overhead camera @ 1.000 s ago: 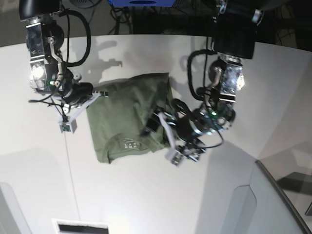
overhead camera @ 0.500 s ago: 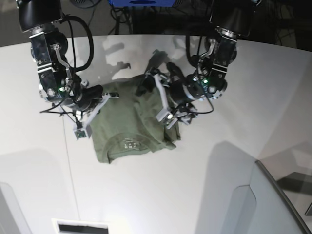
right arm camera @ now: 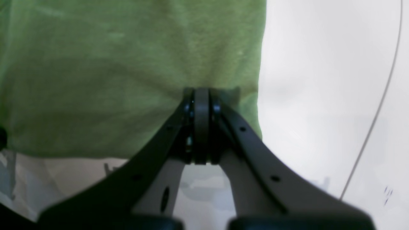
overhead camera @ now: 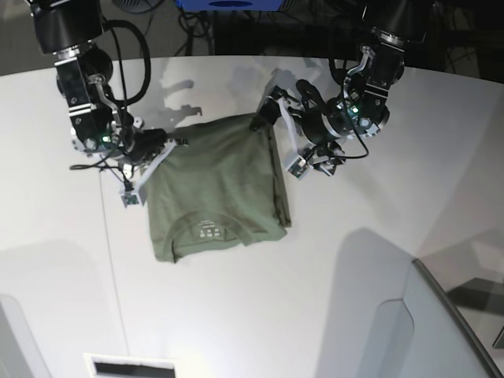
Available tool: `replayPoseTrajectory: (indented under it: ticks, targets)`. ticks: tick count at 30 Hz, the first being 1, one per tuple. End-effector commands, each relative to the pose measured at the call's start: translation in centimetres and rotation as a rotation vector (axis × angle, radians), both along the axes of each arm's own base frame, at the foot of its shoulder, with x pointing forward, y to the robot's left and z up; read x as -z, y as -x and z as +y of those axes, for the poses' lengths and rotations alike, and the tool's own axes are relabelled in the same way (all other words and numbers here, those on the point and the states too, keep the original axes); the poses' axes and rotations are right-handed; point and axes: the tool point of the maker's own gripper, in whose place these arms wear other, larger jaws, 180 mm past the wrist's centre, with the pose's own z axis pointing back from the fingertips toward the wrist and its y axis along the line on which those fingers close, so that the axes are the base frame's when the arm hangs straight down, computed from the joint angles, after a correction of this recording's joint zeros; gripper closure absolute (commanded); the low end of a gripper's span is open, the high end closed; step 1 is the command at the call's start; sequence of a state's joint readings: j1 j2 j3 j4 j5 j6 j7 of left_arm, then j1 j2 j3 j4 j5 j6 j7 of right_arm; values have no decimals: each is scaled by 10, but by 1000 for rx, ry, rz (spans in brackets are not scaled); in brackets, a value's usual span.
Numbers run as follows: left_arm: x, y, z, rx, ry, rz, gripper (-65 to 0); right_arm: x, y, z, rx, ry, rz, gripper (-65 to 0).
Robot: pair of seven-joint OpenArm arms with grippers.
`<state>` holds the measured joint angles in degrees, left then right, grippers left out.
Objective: Layout the t-shirt on the table in an organized manner, then fold the t-shirt properly
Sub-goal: 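Hold the shirt's collar edge with both grippers and square it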
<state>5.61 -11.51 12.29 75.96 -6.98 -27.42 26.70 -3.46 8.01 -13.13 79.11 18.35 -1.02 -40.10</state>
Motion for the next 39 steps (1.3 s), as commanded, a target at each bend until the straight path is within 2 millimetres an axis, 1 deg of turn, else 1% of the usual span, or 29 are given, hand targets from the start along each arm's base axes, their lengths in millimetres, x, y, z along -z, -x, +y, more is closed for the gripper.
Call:
replayPoseTrajectory:
  ticks: [1,3,5,7,9,11,13,15,17,19,21,23,28,30,32,33,34,35,36,37,38,39]
  targets:
    - [0,1,7,7,-23,7,-622,-10,-9,-1,0,2,-33,-8]
    - [0,1,8,6,-24,5,-622,-16,-12,0,-3,-2,-49,-8]
    - [-8,-3,10,12,-27,-21,-622,-22,-16,2,-6,-5,-70,-6]
    - [-27,-13,5,21,-13,-74,-622,-34,-22,5,-12,-14,-107,-6]
    - [-44,-23,9,-4,-6,-127,-622,-46,-28,9,-19,-21,-142,-8]
    - [-65,-39,15,-43,8,-192,-622,-56,-34,12,-27,-27,-171,-8]
    - [-75,-48,17,-79,24,-223,-622,-57,-36,12,-32,-24,-164,-8]
    - [-88,-63,8,-90,52,-260,-622,-58,-40,11,-33,-19,-154,-8]
    - [-84,-71,-2,-99,79,-248,-622,-57,-40,11,-32,-18,-151,-8]
    - [-75,-76,-17,-96,106,-216,-622,-56,-40,11,-32,-17,-148,-8]
    - [-69,-80,-27,-89,119,-196,-622,-55,-39,11,-32,-17,-145,-8]
    - [-64,-82,-32,-91,129,-177,-622,-55,-38,11,-32,-17,-143,-8]
    - [-68,-95,-40,-99,179,-212,-622,-53,-37,9,-27,-16,-138,-8]
    - [-69,-94,-50,-65,180,-212,-622,-53,-37,10,-30,-16,-137,-8]
    - [-70,-92,-56,-45,178,-215,-620,-53,-37,10,-31,-16,-139,-8]
    - [-72,-92,-59,-34,177,-224,-599,-54,-38,10,-31,-16,-140,-8]
    - [-75,-91,-61,-27,180,-232,-540,-54,-38,10,-31,-16,-140,-8]
    - [-80,-92,-62,-28,183,-247,-456,-54,-38,9,-26,-16,-141,-8]
    - [-86,-94,-61,-39,183,-263,-329,-54,-38,8,-25,-16,-141,-8]
    - [-88,-96,-59,-58,179,-273,-179,-53,-38,8,-23,-15,-140,-8]
    - [-90,-98,-57,-75,176,-281,-51,-53,-38,8,-23,-15,-138,-8]
    - [-92,-101,-55,-88,173,-290,0,-50,-37,7,-22,-13,-131,-8]
